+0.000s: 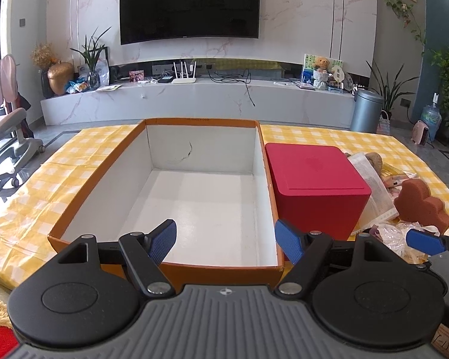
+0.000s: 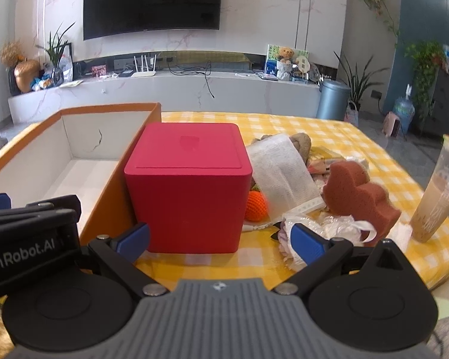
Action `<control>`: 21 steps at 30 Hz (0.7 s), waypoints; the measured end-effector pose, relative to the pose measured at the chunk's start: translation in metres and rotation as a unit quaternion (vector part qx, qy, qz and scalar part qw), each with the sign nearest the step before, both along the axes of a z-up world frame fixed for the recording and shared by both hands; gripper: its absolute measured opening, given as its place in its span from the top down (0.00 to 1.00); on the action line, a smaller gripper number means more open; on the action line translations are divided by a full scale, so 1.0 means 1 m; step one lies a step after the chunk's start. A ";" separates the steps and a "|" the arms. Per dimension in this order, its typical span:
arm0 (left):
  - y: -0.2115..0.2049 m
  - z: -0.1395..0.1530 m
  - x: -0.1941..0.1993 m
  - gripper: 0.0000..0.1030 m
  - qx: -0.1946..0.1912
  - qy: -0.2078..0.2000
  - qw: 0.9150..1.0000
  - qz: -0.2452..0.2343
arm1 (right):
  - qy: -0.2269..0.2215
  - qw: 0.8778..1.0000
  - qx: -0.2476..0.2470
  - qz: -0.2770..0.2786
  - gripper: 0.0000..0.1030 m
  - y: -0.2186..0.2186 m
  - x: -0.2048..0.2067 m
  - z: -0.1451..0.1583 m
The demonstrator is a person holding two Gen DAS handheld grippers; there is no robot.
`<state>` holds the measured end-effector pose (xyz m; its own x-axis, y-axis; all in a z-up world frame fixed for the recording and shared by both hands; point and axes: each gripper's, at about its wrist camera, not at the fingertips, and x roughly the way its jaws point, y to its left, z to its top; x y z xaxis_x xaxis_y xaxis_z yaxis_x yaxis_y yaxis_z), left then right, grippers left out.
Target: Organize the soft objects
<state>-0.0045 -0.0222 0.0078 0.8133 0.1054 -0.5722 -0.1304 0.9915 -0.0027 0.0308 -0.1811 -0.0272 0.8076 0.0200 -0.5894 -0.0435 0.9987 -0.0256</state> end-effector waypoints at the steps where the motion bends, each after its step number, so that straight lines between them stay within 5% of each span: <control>1: -0.001 0.000 0.000 0.14 -0.001 -0.002 1.000 0.000 | 0.000 1.000 0.004 -0.001 0.05 -0.001 0.000 0.001; 21: -0.001 0.001 -0.002 0.14 0.007 0.009 1.000 0.004 | -0.004 1.000 -0.026 0.006 0.05 0.003 -0.003 0.004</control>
